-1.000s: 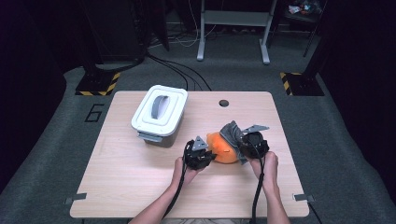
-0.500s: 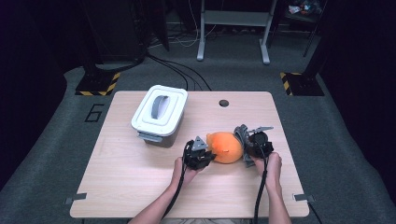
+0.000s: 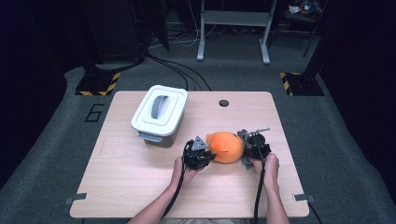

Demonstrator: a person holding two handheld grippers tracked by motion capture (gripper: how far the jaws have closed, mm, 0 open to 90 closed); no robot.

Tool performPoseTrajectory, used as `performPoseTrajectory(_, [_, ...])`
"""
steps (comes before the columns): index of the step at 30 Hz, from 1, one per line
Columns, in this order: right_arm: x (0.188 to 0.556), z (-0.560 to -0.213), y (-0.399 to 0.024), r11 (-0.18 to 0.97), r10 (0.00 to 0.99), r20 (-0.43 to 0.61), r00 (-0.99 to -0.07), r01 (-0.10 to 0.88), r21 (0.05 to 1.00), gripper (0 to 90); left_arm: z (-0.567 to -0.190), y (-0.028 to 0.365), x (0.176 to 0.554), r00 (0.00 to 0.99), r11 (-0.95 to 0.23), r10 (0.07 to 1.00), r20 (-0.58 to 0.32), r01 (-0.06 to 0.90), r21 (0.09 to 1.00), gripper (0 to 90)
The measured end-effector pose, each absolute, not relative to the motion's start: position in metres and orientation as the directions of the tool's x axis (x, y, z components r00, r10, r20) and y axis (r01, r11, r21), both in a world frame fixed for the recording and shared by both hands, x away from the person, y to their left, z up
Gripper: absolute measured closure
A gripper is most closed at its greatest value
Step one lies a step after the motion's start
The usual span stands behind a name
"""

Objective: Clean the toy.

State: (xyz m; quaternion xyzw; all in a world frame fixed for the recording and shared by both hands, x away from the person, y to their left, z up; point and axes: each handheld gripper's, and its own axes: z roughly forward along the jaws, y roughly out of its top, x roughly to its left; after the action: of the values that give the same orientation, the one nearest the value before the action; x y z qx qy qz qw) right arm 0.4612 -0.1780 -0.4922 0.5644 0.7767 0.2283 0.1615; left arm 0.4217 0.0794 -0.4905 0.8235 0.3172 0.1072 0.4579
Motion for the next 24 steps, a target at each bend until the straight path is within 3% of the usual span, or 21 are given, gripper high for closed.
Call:
performPoseTrajectory(11, [0.429, -0.448, -0.189, 0.240, 0.956, -0.028, -0.292, 0.723, 0.648, 73.3, -0.492, 0.081, 0.422, 0.773, -0.378, 0.623, -0.118, 0.429, 0.821, 79.1])
performPoseTrajectory(17, [0.409, -0.415, -0.171, 0.282, 0.932, -0.048, -0.359, 0.635, 0.719, 73.2, -0.491, 0.081, 0.423, 0.774, -0.380, 0.623, -0.112, 0.424, 0.822, 79.1])
performPoseTrajectory(24, [0.418, -0.423, -0.145, 0.334, 0.912, -0.070, -0.403, 0.635, 0.697, 73.2, -0.491, 0.081, 0.424, 0.777, -0.378, 0.621, -0.108, 0.417, 0.826, 77.2])
